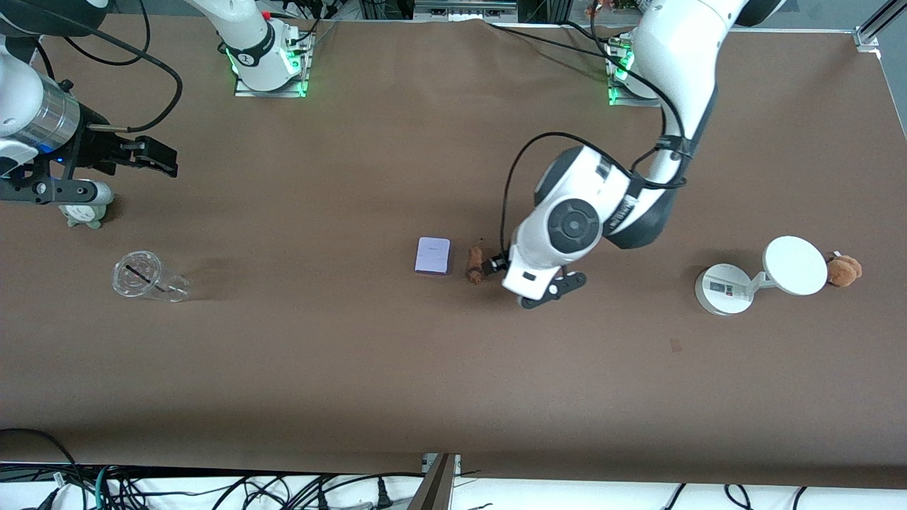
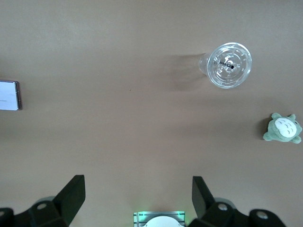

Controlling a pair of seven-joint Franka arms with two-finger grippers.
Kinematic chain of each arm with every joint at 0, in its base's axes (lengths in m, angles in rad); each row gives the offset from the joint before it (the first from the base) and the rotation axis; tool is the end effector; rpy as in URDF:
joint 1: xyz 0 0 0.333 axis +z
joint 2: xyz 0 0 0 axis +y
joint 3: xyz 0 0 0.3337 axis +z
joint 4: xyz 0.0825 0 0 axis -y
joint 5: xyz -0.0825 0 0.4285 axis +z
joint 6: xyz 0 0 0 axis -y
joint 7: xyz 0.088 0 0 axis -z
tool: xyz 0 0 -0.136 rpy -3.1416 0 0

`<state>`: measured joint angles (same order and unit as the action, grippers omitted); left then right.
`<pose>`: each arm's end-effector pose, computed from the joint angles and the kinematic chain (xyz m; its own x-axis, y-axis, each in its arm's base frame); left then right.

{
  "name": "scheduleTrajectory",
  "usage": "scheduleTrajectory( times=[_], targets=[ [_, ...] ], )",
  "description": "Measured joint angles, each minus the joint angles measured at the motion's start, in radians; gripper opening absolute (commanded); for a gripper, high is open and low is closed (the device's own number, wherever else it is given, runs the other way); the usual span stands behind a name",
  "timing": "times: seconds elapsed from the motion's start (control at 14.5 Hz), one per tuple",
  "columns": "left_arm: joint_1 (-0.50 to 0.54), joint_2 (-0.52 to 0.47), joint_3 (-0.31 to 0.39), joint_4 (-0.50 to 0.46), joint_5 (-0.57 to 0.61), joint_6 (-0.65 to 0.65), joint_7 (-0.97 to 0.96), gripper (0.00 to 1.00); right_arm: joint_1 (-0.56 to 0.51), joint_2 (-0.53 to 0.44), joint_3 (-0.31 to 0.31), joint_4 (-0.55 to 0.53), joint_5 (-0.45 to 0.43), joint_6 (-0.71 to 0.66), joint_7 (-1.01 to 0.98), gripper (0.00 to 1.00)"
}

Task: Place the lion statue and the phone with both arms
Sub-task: 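Reach the left gripper down to the brown lion figurine and grasp it, then lift the lion with the left gripper while the right gripper reaches the phone box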

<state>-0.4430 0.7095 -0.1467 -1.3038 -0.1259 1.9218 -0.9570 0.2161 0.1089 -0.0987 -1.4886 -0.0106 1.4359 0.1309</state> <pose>0.6528 -0.4242 0.2863 0.8813 0.4167 -0.2229 0.4362 -0.8988 0.0442 0.6093 0.0733 0.5787 0.9876 -0.0175 -0.1562 -0.0110 -0.9991 0.0421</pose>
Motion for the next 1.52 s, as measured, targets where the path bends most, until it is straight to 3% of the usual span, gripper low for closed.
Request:
scheduleTrajectory(
  times=[0.48, 1.52],
  targets=[
    [-0.087, 0.138, 0.006, 0.002, 0.0, 0.212, -0.029, 1.0, 0.001, 0.011, 0.002, 0.0, 0.0, 0.001, 0.0, 1.0],
    [-0.099, 0.182, 0.018, 0.01, 0.028, 0.241, -0.028, 1.0, -0.018, 0.075, -0.003, 0.0, -0.005, 0.004, 0.001, 1.0]
  ],
)
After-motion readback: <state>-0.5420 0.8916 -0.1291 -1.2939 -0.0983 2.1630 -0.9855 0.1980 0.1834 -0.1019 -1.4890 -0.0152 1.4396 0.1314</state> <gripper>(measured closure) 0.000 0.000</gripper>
